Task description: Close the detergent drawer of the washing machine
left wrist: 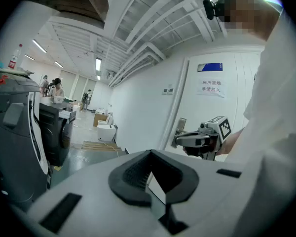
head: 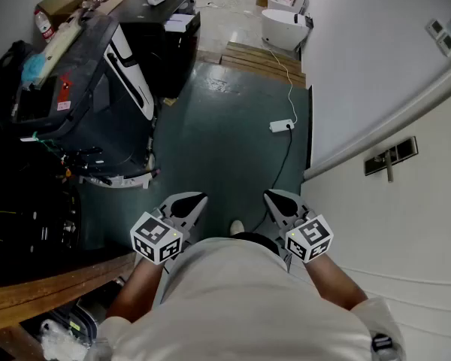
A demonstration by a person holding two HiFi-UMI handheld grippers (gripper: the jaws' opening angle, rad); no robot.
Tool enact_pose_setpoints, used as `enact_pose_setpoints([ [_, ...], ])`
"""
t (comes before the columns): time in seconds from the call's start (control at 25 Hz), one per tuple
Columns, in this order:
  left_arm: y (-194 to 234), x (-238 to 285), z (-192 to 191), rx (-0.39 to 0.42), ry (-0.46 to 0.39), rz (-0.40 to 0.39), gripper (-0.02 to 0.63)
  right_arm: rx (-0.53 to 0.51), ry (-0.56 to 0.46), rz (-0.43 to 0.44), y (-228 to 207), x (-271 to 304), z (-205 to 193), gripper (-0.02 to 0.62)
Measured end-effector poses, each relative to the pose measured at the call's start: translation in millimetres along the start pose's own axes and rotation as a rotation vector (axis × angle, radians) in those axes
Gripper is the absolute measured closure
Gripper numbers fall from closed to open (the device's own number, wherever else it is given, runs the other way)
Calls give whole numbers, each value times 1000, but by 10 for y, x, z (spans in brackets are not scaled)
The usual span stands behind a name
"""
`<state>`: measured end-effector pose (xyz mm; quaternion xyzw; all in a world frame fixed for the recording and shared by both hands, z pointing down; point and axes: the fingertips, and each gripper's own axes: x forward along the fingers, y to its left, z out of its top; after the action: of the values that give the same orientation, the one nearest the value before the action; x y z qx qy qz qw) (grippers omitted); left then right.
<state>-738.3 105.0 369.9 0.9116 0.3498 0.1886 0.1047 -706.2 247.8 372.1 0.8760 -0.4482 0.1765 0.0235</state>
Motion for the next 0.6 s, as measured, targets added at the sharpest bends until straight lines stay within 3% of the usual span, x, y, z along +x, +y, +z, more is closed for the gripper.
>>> enact_pose_setpoints([
  [0.6, -54, 1065, 267, 21, 59, -7, 611, 57, -9, 29, -1049, 109, 68, 591],
])
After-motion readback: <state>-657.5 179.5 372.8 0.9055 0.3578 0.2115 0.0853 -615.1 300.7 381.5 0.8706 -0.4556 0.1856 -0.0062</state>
